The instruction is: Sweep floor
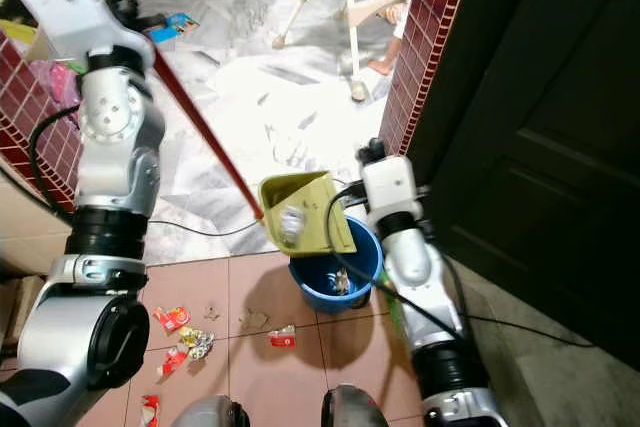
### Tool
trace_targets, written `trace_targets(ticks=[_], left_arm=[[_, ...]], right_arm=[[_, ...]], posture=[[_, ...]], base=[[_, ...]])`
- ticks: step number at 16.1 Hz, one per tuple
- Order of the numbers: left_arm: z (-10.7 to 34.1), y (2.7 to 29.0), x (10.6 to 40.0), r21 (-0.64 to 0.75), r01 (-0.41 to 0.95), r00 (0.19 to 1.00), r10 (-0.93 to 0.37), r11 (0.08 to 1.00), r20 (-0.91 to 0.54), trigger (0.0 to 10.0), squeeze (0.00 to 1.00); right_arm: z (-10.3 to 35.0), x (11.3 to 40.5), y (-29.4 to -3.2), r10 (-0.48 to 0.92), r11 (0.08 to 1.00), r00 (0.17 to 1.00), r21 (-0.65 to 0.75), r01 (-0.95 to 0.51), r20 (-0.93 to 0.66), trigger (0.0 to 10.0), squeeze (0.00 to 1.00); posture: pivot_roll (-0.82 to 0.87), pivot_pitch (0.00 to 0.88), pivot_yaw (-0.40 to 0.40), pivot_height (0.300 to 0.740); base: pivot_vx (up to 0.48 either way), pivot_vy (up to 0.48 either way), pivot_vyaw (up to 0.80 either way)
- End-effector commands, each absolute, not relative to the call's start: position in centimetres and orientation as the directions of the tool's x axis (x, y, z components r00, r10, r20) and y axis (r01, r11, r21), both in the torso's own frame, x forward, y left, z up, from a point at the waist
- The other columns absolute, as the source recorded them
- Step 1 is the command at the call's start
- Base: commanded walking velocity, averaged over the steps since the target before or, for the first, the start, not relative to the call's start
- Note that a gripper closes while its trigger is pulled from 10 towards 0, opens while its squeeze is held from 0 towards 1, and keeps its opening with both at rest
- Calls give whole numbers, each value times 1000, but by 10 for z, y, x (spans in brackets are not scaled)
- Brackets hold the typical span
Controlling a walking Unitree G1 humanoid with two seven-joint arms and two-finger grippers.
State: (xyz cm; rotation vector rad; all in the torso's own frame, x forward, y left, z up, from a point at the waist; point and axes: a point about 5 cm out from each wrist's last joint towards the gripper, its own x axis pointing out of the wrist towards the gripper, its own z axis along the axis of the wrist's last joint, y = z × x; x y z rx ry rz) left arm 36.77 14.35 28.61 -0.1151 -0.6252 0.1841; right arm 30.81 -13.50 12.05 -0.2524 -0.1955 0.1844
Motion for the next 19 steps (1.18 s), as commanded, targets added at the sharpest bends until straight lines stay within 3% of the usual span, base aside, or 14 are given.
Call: trace_targets(ticks=[1, 6, 9, 13, 16, 17, 18, 19], left_arm=[[302, 137, 360, -108, -108, 736, 153, 988, 659, 10000, 0], [293, 107, 354, 40, -23, 710, -12, 999, 704, 10000, 0], [291, 92, 352, 41, 27, 703, -48, 999, 709, 10000, 0], [287, 52, 340, 112, 246, 658, -251, 963, 710, 10000, 0], [272, 10, 316, 250, 541, 531, -557, 803, 639, 10000, 0], [269, 4, 311, 287, 580, 495, -610, 762, 619, 10000, 0], [259, -9, 299, 395, 649, 399, -733, 650, 551, 10000, 0], [256, -13, 293, 463, 654, 348, -782, 597, 517, 10000, 0]], right_arm=[[129, 309, -133, 216, 949, 955, -275, -156, 203, 10000, 0], [130, 309, -133, 219, 948, 954, -275, -159, 204, 10000, 0], [129, 309, -132, 215, 949, 955, -273, -155, 205, 10000, 0], [130, 309, -132, 216, 950, 955, -272, -156, 205, 10000, 0], [130, 309, -131, 214, 950, 954, -270, -155, 208, 10000, 0], [130, 309, -131, 215, 950, 954, -270, -155, 207, 10000, 0], [129, 309, -131, 217, 950, 954, -271, -157, 205, 10000, 0], [129, 309, -130, 218, 949, 954, -272, -159, 205, 10000, 0]], posture=[[-105, 39, 21, 740], [-106, 43, 22, 740], [-106, 43, 22, 740], [-110, 48, 28, 740], [-106, 49, 32, 740], [-106, 49, 32, 740], [-106, 49, 32, 740], [-104, 47, 31, 740]], base=[[0, 0, 0], [0, 0, 0], [0, 0, 0], [0, 0, 0], [0, 0, 0], [0, 0, 0], [0, 0, 0], [0, 0, 0]])
